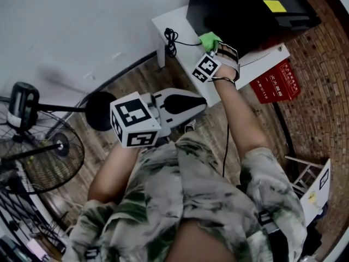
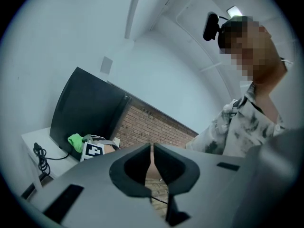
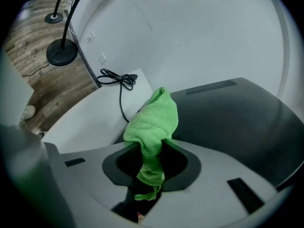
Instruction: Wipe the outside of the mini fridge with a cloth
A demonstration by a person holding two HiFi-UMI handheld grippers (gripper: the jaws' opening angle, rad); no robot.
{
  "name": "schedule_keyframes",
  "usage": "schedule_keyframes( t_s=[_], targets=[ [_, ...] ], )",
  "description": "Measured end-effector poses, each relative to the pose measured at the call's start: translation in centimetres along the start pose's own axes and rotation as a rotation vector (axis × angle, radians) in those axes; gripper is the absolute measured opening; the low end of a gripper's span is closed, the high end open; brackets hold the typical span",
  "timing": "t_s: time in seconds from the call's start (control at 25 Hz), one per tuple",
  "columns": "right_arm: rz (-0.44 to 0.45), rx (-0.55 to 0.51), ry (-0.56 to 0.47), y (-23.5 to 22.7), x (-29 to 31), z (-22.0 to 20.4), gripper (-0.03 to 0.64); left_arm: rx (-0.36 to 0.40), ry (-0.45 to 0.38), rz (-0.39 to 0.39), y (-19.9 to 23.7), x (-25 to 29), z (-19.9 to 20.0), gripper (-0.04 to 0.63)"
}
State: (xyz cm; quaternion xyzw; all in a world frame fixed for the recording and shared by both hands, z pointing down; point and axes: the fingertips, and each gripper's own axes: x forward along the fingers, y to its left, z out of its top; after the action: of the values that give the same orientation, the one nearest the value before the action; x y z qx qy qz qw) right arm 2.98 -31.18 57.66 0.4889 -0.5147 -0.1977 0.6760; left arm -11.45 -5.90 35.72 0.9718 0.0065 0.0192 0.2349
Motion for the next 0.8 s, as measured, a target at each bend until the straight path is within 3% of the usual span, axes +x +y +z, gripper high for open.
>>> schedule_keyframes(
  t_s=[0.24, 0.4, 0.56, 0.8],
  targets=[
    [0.06, -0.011, 0.013, 3.2, 1.5, -0.4, 0.106, -0.016, 0.008, 0.023, 1.0, -0.5, -0.6, 0.029],
    [0.041, 0.005, -0.018, 2.0, 0.6, 0.5, 0.106, -0.016, -0.002, 0.03, 1.1, -1.0, -0.5, 0.029],
    [-0.021, 0.041, -0.084, -2.6, -2.5, 2.6, 0.106, -0.014, -0.014, 0.034, 0.9, -1.6, -0.4, 0.029],
    [-0.192, 0.105, -0.18, -13.6, -8.2, 5.8, 0.106, 0.025, -0.02, 0.054, 1.2, -2.6, -0.1, 0.029]
  ],
)
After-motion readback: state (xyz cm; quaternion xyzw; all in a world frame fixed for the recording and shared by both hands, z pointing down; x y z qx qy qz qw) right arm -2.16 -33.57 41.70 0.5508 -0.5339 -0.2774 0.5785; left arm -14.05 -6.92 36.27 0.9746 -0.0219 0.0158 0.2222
